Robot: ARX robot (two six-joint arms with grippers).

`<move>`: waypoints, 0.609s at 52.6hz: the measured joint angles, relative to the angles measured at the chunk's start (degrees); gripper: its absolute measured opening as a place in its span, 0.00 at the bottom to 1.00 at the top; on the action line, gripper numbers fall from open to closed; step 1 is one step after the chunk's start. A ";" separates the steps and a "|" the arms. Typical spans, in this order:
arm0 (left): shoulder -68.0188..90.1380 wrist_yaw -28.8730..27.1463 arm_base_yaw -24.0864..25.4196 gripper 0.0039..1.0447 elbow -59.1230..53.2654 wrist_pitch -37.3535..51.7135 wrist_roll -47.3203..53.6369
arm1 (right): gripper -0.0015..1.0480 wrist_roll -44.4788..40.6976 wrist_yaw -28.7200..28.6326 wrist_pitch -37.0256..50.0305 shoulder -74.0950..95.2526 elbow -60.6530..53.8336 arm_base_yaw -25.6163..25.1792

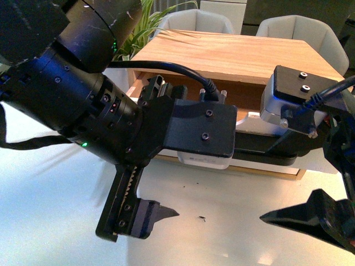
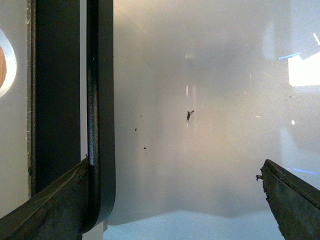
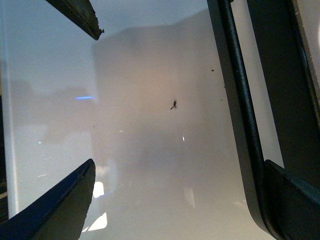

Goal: Pull drawer

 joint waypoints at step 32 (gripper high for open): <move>-9.57 3.08 -0.33 0.93 -11.43 16.35 -7.52 | 0.91 4.39 -5.33 4.37 -9.68 -7.37 0.76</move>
